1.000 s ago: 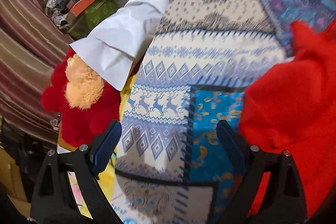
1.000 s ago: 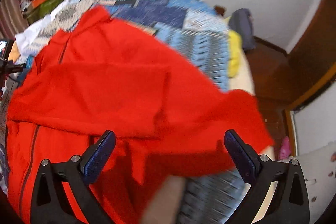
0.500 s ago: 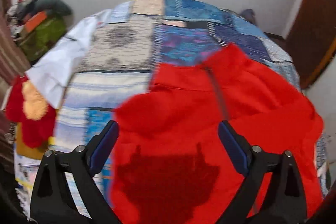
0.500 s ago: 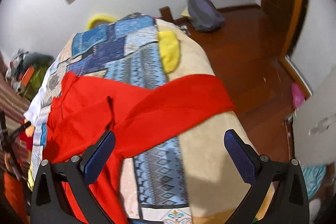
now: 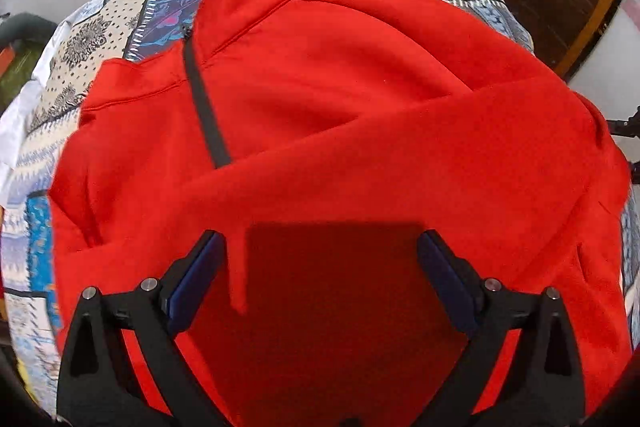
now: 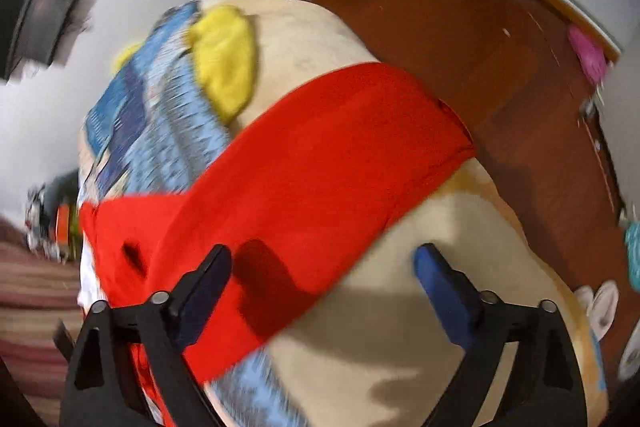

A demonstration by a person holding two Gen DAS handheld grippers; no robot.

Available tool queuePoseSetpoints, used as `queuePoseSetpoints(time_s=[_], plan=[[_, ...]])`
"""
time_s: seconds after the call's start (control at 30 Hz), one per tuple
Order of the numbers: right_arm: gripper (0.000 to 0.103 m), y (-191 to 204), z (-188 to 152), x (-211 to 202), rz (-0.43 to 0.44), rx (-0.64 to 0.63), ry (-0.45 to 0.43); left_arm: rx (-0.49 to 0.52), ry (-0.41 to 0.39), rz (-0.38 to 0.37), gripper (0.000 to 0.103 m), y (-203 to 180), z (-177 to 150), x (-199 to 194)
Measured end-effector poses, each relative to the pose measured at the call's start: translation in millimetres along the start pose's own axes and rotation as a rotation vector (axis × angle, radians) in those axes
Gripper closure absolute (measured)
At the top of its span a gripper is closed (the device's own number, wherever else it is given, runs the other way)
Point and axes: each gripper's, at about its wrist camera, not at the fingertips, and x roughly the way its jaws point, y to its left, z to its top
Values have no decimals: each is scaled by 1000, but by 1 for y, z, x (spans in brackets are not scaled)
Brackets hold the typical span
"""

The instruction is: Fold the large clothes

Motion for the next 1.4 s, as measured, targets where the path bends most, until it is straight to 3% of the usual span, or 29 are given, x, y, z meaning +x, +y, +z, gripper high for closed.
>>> queuePoseSetpoints(time_s=[0.1,0.17,0.23,0.3,0.33,0.4,0.57,0.7,0.83,1.0,1.1,1.2,1.4], plan=[[13,-1,12,11,-8,43,-33,-23,-23,-9,3,1,2,2],[21,2,20,14,-31,49,-65,-17,-37,-8,2,0,1,1],[54,7,26,20,-90,37,-81,-7,-48,-5,2,-1,1,1],[78,11,32,25,-117,26,-76,-6,-48,-5,2,-1,1,1],[88,11,33,25,-97,24,-72,-6,-43,-4,3,0,0,0],[93,15,32,18,-48,39,-84,-2,-39,-7,6,1,-1,-5],[95,55,18,-29,47,-60,-164,9,-72,36,8,11,-8,-30],[96,107,-2,-76,120,-178,-206,-12,-122,40,8,25,-15,-62],[96,177,-32,-113,250,-288,-244,-53,-179,36,8,47,-22,-100],[96,257,-88,-112,381,-410,-193,-94,-240,53,8,76,-34,-141],[96,294,-126,-85,352,-497,-137,-113,-254,64,8,96,-47,-159],[96,305,-159,-45,310,-494,-67,-113,-246,103,8,111,-62,-168],[95,285,-207,29,50,-580,31,-124,-167,99,8,126,-82,-156]])
